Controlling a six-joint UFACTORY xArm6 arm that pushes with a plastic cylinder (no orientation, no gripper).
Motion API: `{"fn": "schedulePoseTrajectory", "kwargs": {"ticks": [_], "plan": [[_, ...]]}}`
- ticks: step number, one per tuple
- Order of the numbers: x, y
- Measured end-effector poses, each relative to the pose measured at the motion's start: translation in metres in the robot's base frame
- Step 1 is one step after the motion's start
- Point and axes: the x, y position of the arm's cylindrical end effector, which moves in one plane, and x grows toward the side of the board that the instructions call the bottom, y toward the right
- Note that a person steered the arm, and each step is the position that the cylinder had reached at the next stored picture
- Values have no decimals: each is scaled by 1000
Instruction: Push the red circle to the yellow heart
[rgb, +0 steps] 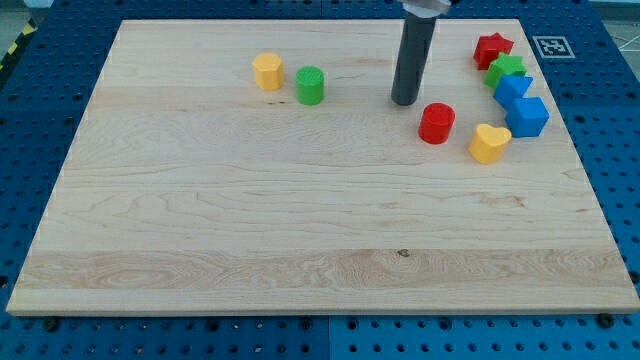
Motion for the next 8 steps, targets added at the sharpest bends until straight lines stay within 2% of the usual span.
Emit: {"fn": "schedulePoseTrajectory", "kwargs": {"ticks": [2,4,8], "plan": [[27,-2],[54,20],[55,50]]}}
